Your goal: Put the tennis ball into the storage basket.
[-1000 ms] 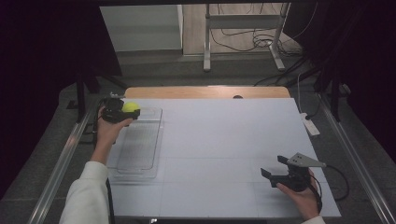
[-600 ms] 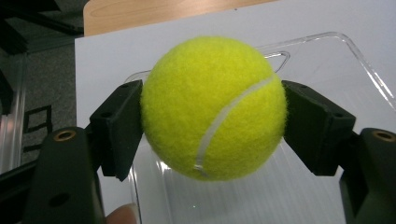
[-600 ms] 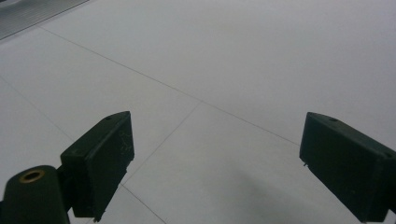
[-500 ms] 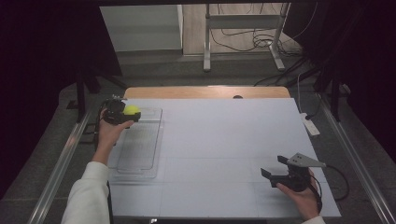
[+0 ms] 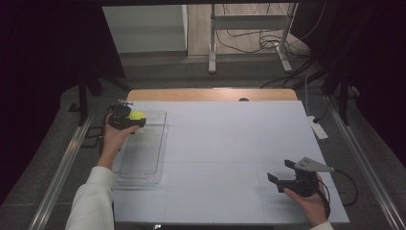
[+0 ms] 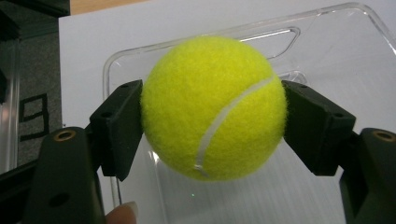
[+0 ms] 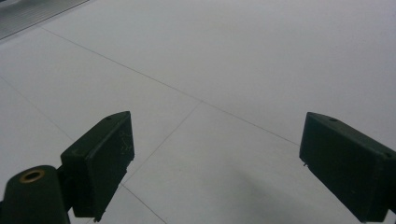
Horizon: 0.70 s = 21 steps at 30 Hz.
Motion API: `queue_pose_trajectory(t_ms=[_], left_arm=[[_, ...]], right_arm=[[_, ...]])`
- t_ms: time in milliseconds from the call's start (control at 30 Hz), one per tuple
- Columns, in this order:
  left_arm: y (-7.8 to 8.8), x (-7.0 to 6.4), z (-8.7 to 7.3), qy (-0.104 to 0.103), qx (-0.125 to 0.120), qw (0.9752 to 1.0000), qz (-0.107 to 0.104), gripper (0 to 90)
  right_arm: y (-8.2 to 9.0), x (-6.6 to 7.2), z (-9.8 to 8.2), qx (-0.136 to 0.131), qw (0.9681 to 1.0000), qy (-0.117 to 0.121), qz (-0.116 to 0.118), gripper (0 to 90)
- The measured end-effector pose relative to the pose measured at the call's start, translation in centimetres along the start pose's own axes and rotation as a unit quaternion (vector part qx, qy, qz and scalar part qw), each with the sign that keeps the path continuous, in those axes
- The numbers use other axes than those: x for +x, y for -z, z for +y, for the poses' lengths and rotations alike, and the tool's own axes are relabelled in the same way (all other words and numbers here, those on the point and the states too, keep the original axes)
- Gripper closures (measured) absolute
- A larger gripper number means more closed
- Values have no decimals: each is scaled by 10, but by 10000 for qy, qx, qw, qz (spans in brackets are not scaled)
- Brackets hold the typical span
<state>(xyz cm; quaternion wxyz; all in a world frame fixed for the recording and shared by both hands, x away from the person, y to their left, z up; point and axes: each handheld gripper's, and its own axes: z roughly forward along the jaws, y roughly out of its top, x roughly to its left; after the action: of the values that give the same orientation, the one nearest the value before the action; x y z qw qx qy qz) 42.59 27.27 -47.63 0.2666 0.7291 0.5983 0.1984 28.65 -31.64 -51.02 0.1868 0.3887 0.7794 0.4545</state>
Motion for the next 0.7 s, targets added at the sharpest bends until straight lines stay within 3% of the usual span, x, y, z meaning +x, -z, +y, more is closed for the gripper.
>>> queue_pose_trajectory(t_ms=[700], left_arm=[[-18, -8, -2, -161, 428, 9989, 122, 268]], right_arm=[[0, 0, 0, 1, 10000, 10, 5, 104]])
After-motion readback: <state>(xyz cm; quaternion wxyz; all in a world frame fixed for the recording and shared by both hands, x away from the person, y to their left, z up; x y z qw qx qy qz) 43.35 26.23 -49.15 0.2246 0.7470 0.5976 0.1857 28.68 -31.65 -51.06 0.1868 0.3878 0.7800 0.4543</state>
